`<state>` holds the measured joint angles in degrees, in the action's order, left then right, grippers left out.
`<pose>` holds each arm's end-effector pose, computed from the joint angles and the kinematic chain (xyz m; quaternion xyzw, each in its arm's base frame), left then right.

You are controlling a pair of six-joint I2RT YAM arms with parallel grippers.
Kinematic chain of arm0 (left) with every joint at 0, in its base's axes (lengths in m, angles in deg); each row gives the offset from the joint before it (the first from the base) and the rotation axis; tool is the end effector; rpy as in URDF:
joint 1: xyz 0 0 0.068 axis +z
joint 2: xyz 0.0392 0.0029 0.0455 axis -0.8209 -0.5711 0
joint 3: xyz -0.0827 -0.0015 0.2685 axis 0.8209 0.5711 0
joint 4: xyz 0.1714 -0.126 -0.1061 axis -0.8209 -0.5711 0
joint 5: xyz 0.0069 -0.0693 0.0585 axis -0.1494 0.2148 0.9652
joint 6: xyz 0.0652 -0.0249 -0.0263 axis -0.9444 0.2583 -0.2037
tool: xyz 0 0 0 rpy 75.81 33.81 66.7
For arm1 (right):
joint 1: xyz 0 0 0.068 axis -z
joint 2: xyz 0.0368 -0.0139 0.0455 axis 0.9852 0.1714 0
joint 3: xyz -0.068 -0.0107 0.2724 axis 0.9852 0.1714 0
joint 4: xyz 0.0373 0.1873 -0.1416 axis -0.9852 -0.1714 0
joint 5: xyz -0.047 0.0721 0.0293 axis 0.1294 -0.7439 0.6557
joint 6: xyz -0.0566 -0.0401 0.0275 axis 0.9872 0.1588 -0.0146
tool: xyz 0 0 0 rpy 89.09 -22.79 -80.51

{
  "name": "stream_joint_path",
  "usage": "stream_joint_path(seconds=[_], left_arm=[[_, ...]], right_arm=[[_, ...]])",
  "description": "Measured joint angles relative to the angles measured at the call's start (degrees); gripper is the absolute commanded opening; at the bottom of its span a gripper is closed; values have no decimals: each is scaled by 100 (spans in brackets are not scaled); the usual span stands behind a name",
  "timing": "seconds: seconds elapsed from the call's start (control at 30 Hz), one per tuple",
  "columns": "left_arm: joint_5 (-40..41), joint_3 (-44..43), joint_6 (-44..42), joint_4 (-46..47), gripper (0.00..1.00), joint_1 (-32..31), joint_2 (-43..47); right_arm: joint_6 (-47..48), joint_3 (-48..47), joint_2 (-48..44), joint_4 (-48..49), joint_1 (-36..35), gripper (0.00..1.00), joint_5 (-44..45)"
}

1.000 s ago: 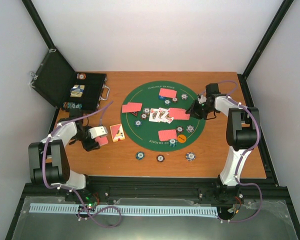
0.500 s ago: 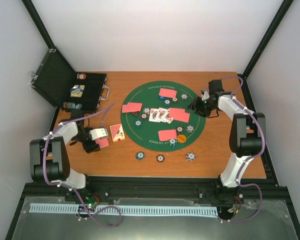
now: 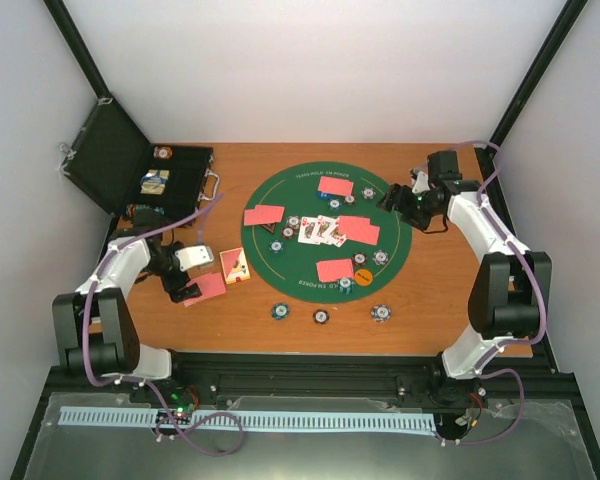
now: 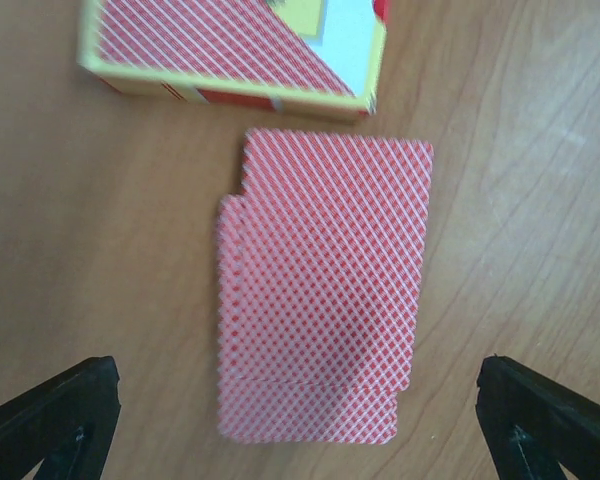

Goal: Distribute texas hold em gaming equipment

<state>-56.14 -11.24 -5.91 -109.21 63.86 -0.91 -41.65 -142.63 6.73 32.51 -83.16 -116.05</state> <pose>0.2105 0.0132 0.1814 0.5173 0.8409 -0.0803 0.1376 0.3389 0.0465 0.2488 0.1082 0.9359 0.2776 0.1879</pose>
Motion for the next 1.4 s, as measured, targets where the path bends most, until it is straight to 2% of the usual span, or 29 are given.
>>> stream_joint_path(seconds=[0.2, 0.3, 0.37, 0.43, 0.57, 0.6, 0.67, 0.87, 1.03, 1.27, 1.4], left_arm=[[-538, -796, 533, -380, 100, 0, 490], [-1051, -1132, 1239, -286, 100, 4, 682], [-1464, -1169, 1864, 11, 100, 4, 802], [-1829, -962, 2586, 597, 100, 7, 949], [-2144, 13, 4120, 2387, 100, 4, 1204], [-2109, 457, 4721, 3220, 100, 7, 1106], [-2057, 656, 4999, 3648, 100, 4, 964], [-1495, 1947, 6290, 6457, 100, 22, 201], [-1071, 2406, 6813, 8065, 100, 22, 26], [-323, 2677, 7104, 9499, 100, -87, -286], [389, 3276, 7108, 10426, 100, -435, -420]], right_arm=[[11, 157, -516, -48, 0, 96, 479], [-20, 455, -887, 116, 2, 100, 1071], [-31, 1034, -1379, 476, 0, 100, 1646], [-20, 1714, -1965, 905, 2, 100, 2159], [101, 3069, -3233, 2015, 0, 100, 2994], [129, 3307, -3442, 2295, 0, 100, 3178], [170, 3650, -3670, 2745, 0, 100, 3545], [363, 4358, -3412, 3941, 0, 100, 4391], [988, 5058, -2739, 5342, 0, 100, 4686], [1617, 5466, -1869, 7184, 0, 100, 4881], [1878, 5471, -1469, 8008, 0, 100, 4876]])
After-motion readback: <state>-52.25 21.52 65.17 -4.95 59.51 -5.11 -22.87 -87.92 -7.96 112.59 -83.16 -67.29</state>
